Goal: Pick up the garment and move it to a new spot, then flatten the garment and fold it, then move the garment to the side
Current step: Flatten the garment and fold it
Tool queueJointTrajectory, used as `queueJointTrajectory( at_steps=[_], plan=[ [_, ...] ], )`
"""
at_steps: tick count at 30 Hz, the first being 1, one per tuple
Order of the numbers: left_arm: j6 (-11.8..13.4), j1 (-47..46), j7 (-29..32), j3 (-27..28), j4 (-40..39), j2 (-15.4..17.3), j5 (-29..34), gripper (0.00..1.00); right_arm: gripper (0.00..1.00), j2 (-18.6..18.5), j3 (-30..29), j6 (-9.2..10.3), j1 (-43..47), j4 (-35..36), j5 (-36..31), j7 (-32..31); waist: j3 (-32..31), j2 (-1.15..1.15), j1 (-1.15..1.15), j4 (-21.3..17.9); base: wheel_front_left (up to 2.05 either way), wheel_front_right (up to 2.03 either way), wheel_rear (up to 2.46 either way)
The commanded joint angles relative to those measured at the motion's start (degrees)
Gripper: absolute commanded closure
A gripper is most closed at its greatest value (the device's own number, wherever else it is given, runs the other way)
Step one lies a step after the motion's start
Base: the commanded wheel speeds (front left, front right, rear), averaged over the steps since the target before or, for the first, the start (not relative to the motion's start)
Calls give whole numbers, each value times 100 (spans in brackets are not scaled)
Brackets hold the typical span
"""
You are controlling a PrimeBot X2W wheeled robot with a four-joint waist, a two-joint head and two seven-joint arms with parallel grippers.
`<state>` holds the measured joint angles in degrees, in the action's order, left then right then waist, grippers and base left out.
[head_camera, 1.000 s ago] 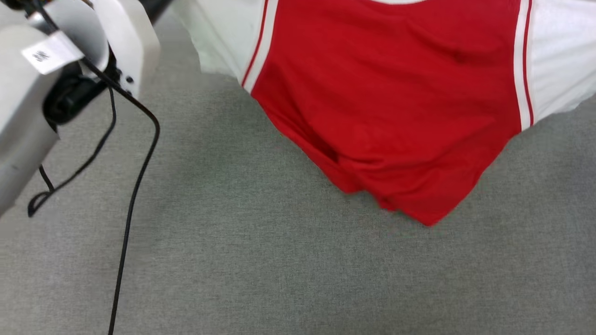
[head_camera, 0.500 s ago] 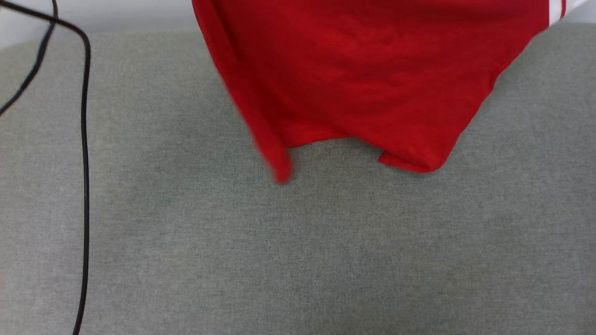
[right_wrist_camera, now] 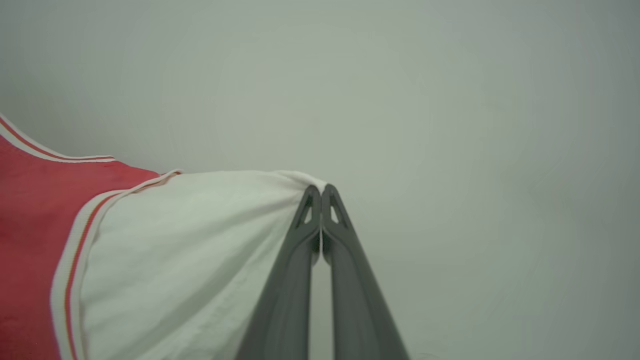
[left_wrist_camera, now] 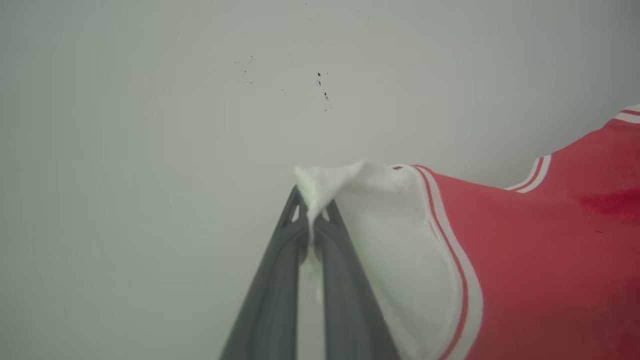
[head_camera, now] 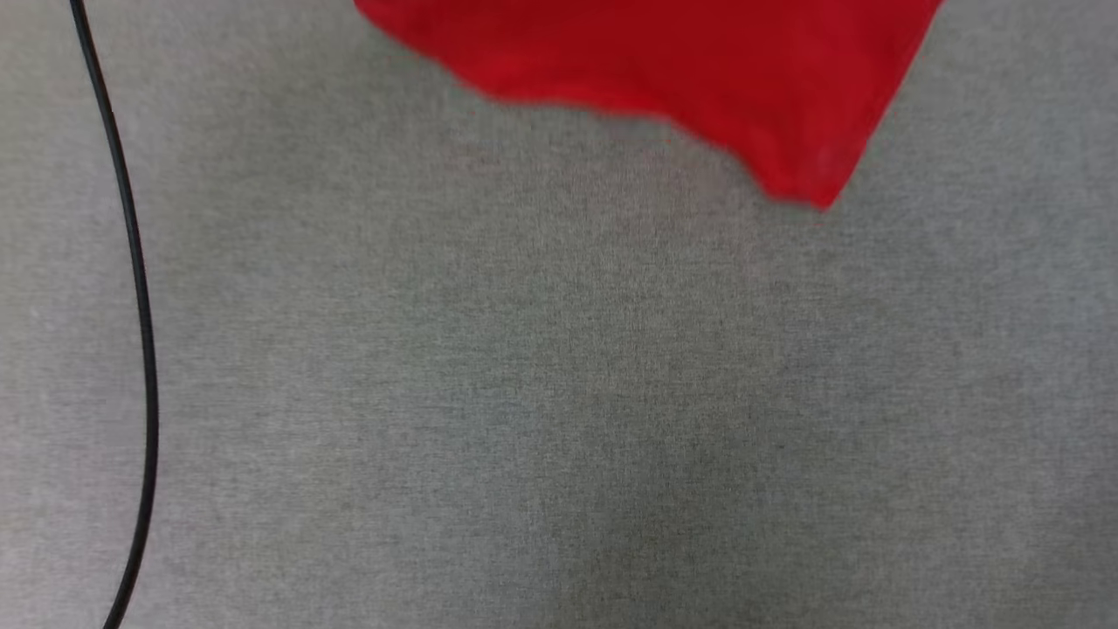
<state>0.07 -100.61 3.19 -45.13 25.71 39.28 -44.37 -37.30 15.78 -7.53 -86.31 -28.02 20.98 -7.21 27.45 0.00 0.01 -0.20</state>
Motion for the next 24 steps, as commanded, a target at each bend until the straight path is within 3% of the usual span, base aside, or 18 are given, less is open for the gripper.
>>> queueJointTrajectory(
  at_steps=[1, 14, 24],
  plan=[
    [32, -195, -70, 39, 79, -83, 64, 100, 100, 44, 27, 8, -275, -166, -80, 105, 201, 0, -1, -14, 0, 0, 0],
    [-122, -1130, -849, 13, 1237, -635, 445, 100, 100, 564, 204, 8, -1884, -1678, -451, 1043, 569, 0, -1, -36, 0, 0, 0],
    [-388, -461, -1403, -111, 1938, -781, 307, 100, 100, 682, 941, 8, -1326, -2479, -151, 1649, 573, 0, -1, -26, 0, 0, 0]
  ],
)
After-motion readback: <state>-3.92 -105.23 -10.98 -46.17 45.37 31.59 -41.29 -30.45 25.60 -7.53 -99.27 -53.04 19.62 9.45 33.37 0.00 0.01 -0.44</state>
